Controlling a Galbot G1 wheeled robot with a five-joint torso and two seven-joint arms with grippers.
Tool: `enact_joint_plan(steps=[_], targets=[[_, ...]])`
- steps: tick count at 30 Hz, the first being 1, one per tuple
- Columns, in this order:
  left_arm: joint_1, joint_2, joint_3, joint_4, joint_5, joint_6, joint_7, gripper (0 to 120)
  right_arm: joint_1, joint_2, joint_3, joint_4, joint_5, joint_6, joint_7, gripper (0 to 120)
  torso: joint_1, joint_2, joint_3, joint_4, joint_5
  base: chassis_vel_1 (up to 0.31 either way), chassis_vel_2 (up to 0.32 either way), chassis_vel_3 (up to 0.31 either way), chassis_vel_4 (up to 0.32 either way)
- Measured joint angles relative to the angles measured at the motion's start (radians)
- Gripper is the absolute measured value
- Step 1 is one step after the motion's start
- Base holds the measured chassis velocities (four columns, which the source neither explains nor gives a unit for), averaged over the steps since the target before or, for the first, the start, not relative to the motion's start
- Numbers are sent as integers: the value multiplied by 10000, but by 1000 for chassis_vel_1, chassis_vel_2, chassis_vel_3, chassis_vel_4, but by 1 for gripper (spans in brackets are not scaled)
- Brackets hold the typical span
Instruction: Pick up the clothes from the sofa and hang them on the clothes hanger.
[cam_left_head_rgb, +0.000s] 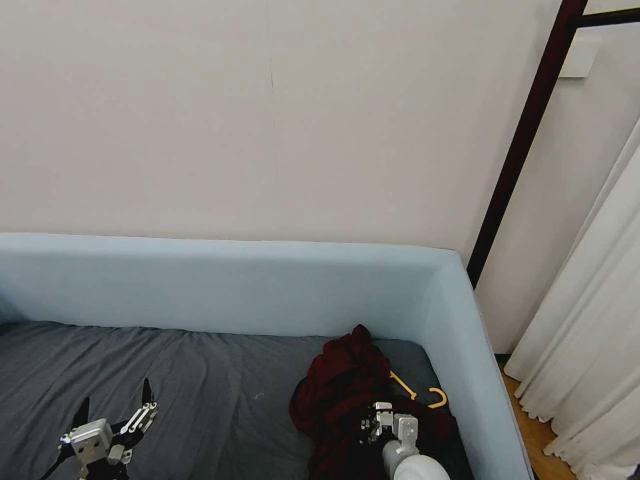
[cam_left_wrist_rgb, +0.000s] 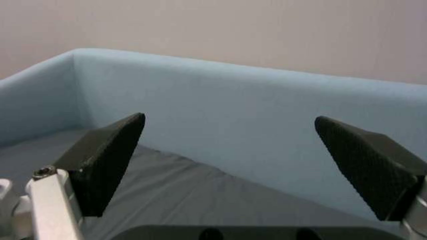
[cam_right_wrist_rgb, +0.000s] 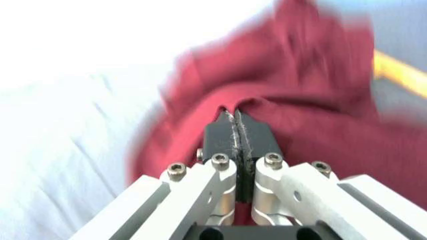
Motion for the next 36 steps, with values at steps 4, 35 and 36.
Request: enact_joint_plan(steps=[4,35,36], targets=[[-58,30,-1,11,-26,0,-6,100,100,-401,763,1105,716,813,-533,0,0,-1,0,0,0,0,0,0,0],[-308,-6,351,-375,-134,55,-25,100,7813,-4742,2115,2870,5070,1265,-255,0,0,0,-1,-2,-2,0,0,0,0],[-317,7,370,-380,-142,56,-26,100,8286,-4739,2027,2857,5234,1221,-113,0,-1,-1,0,1,-1,0,0,0,0]])
